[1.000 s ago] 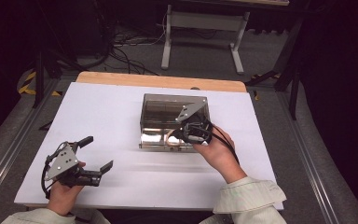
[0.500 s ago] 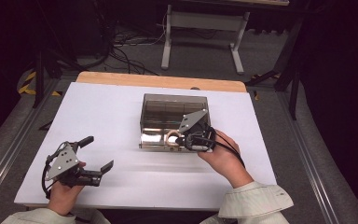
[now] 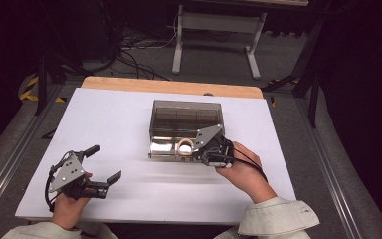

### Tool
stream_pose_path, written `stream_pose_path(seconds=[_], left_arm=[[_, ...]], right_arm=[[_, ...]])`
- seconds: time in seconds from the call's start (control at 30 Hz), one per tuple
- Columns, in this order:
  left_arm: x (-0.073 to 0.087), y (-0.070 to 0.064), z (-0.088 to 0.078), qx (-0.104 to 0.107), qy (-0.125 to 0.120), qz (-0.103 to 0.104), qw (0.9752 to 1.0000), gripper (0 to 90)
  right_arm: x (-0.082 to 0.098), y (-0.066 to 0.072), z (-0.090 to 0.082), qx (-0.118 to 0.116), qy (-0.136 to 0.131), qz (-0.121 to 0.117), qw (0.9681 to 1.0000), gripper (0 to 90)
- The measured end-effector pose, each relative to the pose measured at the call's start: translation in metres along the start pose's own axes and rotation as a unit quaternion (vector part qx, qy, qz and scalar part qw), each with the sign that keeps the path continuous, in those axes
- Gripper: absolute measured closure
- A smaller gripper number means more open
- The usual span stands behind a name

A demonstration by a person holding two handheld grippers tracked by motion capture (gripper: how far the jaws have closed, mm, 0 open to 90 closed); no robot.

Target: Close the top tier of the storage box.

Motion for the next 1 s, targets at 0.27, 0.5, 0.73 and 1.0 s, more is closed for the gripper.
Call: stream_pose_path(seconds=[0.27,0.5,0.73,1.0], left_arm=[[0.0,-0.001,0.0,0.001,0.0,0.001,1.0,0.4],[0.0,0.0,0.001,-0.002,0.0,0.004,1.0,0.3],[0.0,-0.001,0.001,0.002,0.001,-0.002,1.0,0.4],[0.0,0.0,0.001,-0.002,0.0,0.005,1.0,0.4]], right_arm=[[0.0,0.011,0.001,0.004,0.019,-0.014,0.9997,90.0],[0.007,0.008,0.005,-0.001,0.031,-0.007,0.9995,90.0],[0.013,0.005,0.013,-0.004,0.041,-0.002,0.9991,90.0],[0.018,0.003,0.022,-0.005,0.057,0.0,0.9984,90.0]])
Point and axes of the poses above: each handheld gripper's, and its own axes: z roughly forward along the jaws, x roughly out of its underside, y roughly to its left, the point moved 6 cm from there along z, roughly forward along the jaws, and after that the axes turned 11 degrees about -x, right-handed, at the moved point
